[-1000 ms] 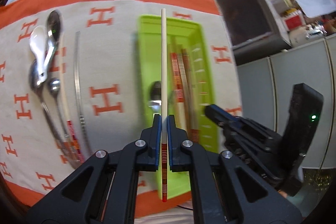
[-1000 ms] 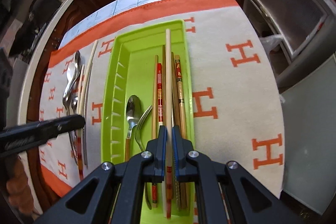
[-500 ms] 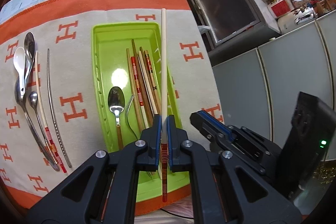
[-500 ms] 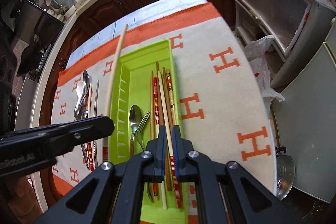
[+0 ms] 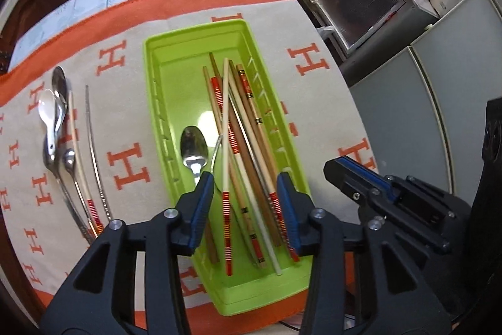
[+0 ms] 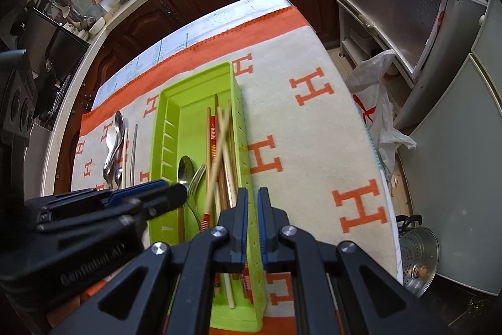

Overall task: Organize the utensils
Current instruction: 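Lower both chopsticks into the green tray and open both grippers, then move both grippers back over the remaining spoons and steel chopstick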

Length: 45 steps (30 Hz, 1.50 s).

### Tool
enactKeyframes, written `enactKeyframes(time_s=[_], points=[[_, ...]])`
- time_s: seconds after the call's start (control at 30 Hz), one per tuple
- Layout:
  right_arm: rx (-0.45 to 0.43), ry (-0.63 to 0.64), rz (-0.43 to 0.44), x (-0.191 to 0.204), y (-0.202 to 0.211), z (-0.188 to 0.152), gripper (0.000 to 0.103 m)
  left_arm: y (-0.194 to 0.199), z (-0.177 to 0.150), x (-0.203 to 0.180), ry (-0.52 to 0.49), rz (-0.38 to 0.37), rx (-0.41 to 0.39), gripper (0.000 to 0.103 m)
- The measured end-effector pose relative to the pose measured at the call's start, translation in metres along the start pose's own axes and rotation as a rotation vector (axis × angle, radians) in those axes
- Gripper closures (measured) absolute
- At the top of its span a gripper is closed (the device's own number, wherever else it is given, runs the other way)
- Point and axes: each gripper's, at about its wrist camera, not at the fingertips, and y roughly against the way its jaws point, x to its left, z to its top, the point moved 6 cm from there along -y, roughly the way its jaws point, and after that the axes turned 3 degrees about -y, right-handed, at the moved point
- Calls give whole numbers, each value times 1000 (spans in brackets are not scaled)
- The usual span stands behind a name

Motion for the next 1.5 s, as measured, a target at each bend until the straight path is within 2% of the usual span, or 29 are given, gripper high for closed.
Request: enactKeyframes(time_s=[0.2,0.43,0.63,0.77,0.87,0.9,1.07,1.27,1.5], points=[[7,7,-2,3,-1,-6,97,15,-13,12,-19,57,-57,64],[4,49,-3,22,5,-13,97,51,-31,35,-68,140,-190,64],[-8,116,-7,54,14,-18,97,95,-51,80,-4,165,-285,63],[-25,170,14,84,23,-19,96,121,-63,113,53,192,-320,64],[-42,209,56,113,29,-18,81,137,-71,140,90,232,-355,63],[-49,223,65,124,31,-17,78,141,-74,149,101,247,-364,62],[-34,294,94,171,24,-18,78,157,-87,194,154,299,-404,42],[32,354,87,211,-12,-23,78,146,-99,246,249,308,-372,41],[183,314,59,217,-79,-24,78,97,-108,283,329,232,-271,41]])
